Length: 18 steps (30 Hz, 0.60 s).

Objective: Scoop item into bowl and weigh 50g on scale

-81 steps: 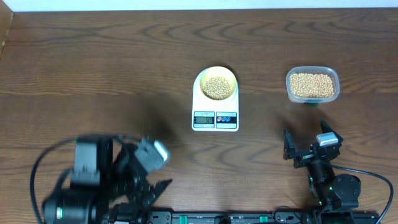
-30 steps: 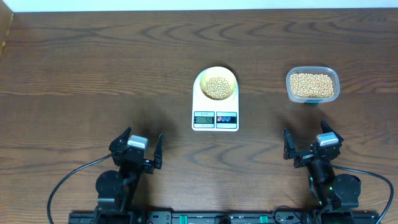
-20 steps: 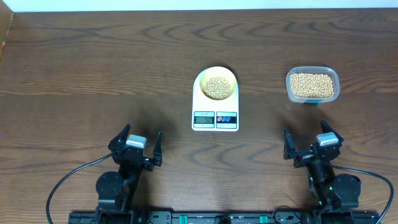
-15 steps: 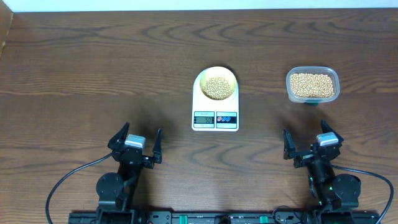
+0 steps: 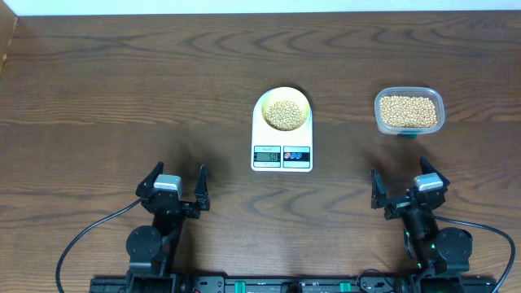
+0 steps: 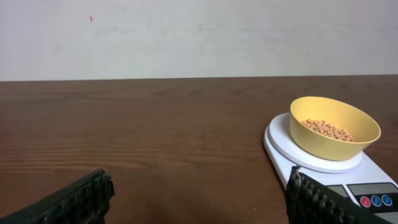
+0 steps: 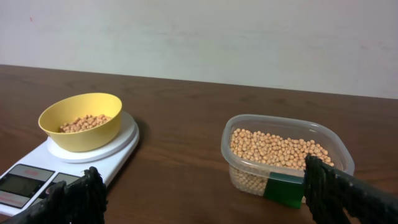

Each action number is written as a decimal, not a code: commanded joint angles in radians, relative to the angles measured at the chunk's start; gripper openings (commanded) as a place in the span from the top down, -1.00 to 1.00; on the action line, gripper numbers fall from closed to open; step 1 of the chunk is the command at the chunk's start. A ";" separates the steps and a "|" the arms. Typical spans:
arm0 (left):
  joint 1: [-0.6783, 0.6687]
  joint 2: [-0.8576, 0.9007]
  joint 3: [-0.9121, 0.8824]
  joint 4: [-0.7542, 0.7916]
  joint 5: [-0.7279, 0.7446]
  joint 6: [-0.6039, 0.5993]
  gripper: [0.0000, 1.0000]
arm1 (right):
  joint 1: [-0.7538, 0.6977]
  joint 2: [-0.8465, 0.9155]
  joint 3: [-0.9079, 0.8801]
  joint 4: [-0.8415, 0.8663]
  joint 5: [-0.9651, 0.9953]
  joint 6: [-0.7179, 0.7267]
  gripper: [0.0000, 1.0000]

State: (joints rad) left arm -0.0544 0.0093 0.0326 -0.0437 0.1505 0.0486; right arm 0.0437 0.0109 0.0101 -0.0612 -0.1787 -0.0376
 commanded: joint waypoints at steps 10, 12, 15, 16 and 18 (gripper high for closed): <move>-0.003 -0.008 -0.029 -0.018 -0.010 -0.009 -0.81 | 0.006 -0.005 -0.005 0.000 0.008 -0.013 -0.99; -0.003 -0.008 -0.029 -0.019 -0.010 -0.010 -0.81 | 0.006 -0.005 -0.005 -0.001 0.008 -0.012 -0.99; -0.003 -0.008 -0.029 -0.018 -0.009 -0.019 -0.81 | 0.006 -0.005 -0.005 0.000 0.008 -0.012 -0.98; -0.003 -0.008 -0.029 -0.018 -0.009 -0.025 -0.81 | 0.006 -0.005 -0.005 0.000 0.008 -0.012 -0.99; -0.003 -0.008 -0.029 -0.017 -0.009 -0.025 -0.81 | 0.006 -0.005 -0.005 0.000 0.008 -0.012 -0.99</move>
State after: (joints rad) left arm -0.0544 0.0093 0.0326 -0.0441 0.1505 0.0441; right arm 0.0437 0.0109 0.0101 -0.0612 -0.1787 -0.0380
